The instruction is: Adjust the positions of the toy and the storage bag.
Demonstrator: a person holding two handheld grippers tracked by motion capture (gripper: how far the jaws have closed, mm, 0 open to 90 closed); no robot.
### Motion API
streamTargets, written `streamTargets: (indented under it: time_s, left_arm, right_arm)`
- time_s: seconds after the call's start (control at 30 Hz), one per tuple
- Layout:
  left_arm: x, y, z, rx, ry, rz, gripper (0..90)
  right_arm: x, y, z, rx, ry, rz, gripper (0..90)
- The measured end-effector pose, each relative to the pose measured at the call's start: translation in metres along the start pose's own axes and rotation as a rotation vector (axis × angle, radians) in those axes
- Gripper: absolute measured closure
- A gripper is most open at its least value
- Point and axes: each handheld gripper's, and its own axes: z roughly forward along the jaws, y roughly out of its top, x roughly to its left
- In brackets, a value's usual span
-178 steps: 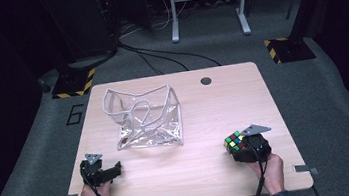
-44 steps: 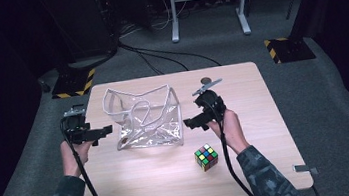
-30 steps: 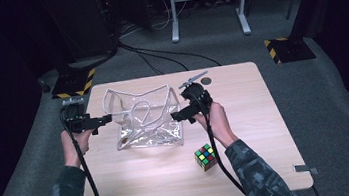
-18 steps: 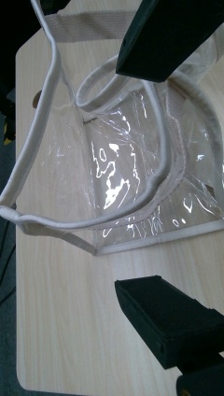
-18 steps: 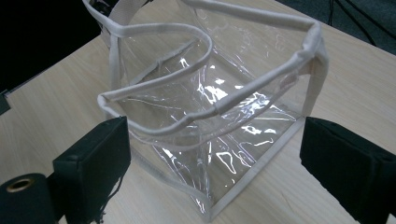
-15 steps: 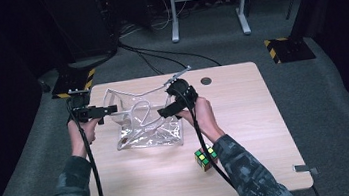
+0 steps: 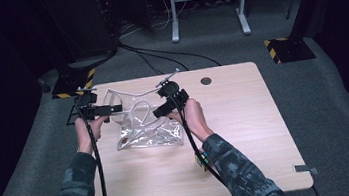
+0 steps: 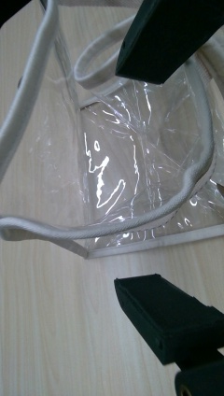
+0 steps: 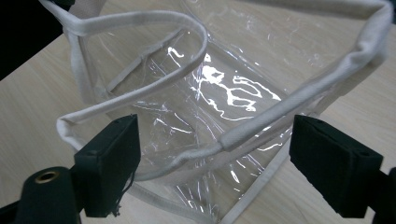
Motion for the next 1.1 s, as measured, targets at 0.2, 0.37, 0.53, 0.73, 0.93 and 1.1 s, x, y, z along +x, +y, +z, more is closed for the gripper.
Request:
streamTargets:
  time_s: [0.2,0.37,0.53,0.73,0.93,1.1]
  left_arm:
    - [0.002,-0.006,0.008,0.013,-0.012,-0.005,10.8]
    - [0.003,-0.009,0.015,0.031,-0.006,-0.02,19.1]
    - [0.003,-0.015,0.022,0.075,-0.003,0.002,34.1]
    - [-0.001,-0.017,0.022,0.073,0.027,0.009,50.0]
    - [-0.001,-0.018,0.021,0.079,0.068,0.019,65.2]
    - [-0.006,-0.021,0.022,0.087,0.146,0.065,83.8]
  right_arm:
    - [-0.001,-0.003,0.008,0.016,-0.002,0.007,21.6]
    - [-0.003,-0.005,0.012,0.028,-0.011,0.014,25.8]
    - [-0.005,-0.009,0.016,0.051,-0.012,0.013,36.8]
    - [-0.006,-0.015,0.021,0.062,-0.035,-0.002,52.1]
    - [-0.006,-0.018,0.021,0.076,-0.062,-0.03,62.7]
    - [-0.001,-0.021,0.023,0.099,-0.095,-0.09,74.4]
